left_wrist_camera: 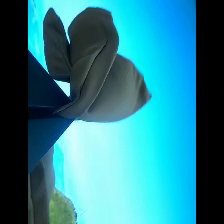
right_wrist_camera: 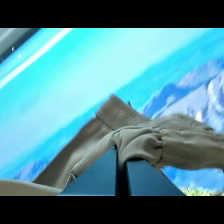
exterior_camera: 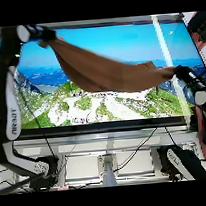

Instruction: Fold the clothes and pants, and hang the long-sleeved shirts on hangers.

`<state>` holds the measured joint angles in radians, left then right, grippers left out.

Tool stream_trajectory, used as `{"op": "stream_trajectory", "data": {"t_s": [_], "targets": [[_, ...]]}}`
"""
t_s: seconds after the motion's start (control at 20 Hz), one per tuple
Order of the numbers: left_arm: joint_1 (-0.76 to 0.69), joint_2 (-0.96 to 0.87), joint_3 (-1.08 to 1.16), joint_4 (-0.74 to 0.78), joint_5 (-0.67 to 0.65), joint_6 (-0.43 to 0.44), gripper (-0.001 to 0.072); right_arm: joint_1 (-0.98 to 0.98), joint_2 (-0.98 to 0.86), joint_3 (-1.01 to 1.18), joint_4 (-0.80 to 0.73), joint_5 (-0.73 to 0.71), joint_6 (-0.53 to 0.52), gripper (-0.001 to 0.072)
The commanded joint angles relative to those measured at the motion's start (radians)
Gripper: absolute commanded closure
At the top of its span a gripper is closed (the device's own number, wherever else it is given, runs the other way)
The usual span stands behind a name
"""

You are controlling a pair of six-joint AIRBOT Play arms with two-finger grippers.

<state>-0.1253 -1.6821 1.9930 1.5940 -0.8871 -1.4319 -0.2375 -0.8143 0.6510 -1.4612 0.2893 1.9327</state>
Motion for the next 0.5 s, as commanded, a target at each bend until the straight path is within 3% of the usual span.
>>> {"op": "stream_trajectory", "data": {"t_s": [0.0,0.35,0.45], "targets": [[0.05,0.116,0.002,0.06,-0.156,-0.004,0.0681,-0.081,-0.002,0.069,-0.004,0.074,-0.009,0.0667],[0.105,0.143,-0.006,0.059,-0.853,-0.004,0.068,-0.106,-0.002,0.123,-0.004,0.616,-0.291,0.0667],[0.102,0.14,-0.062,0.055,-0.952,-0.005,0.0681,-0.106,-0.002,0.121,-0.005,0.75,-0.348,0.0667]]}}
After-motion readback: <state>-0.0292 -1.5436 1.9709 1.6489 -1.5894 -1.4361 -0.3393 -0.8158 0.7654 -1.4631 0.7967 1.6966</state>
